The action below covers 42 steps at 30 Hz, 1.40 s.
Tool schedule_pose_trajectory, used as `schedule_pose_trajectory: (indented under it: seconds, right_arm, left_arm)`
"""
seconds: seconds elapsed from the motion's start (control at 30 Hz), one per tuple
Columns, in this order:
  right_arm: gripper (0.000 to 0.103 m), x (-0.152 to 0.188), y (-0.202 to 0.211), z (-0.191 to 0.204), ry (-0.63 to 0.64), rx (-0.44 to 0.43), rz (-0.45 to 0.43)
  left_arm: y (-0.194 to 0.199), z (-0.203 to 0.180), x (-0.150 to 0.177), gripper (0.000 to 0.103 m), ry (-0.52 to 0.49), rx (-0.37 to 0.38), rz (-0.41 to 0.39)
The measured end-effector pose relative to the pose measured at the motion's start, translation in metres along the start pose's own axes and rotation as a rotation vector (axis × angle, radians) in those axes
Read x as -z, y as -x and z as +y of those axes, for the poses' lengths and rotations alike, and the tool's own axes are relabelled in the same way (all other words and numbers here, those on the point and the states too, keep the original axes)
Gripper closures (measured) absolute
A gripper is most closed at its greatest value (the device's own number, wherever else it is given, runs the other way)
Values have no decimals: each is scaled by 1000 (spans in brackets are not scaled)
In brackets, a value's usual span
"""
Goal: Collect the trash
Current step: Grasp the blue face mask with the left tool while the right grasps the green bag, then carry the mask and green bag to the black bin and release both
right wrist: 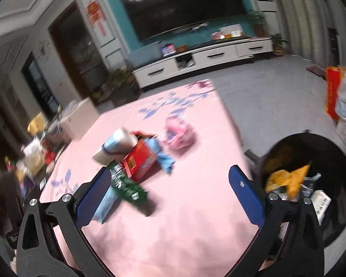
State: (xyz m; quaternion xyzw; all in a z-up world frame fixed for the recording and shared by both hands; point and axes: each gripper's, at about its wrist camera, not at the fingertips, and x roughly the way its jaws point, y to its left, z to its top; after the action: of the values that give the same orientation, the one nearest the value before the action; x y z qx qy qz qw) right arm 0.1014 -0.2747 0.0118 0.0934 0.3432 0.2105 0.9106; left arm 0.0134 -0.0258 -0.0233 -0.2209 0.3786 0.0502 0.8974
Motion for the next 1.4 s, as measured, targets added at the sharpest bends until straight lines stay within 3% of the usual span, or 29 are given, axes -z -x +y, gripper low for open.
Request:
schedule_pose_trajectory:
  seconds: [0.07, 0.23, 0.43, 0.57, 0.67, 0.87, 1.07, 1.4]
  right_arm:
    - [4, 8, -14, 12, 25, -37, 48]
    - [16, 10, -46, 41, 85, -144, 191]
    - [33, 0, -101, 75, 217, -132, 355]
    - [39, 8, -126, 90, 323, -112, 409]
    - [42, 19, -137, 84, 299, -131, 440]
    - [55, 27, -141, 84, 317, -134, 450]
    - [67, 27, -135, 76, 247, -202, 476]
    - [70, 22, -89, 81, 204, -280, 453]
  left_arm:
    - [-7, 0, 1, 4, -5, 28, 14]
    - [-21, 1, 3, 12, -7, 67, 41]
    - [-36, 1, 2, 32, 12, 99, 61]
    - [-42, 1, 3, 46, 5, 89, 73]
    - [-46, 2, 3, 54, 6, 86, 78]
    - [-50, 4, 5, 80, 16, 97, 94]
    - [-41, 2, 5, 84, 5, 79, 113]
    - [27, 6, -9, 84, 36, 118, -37]
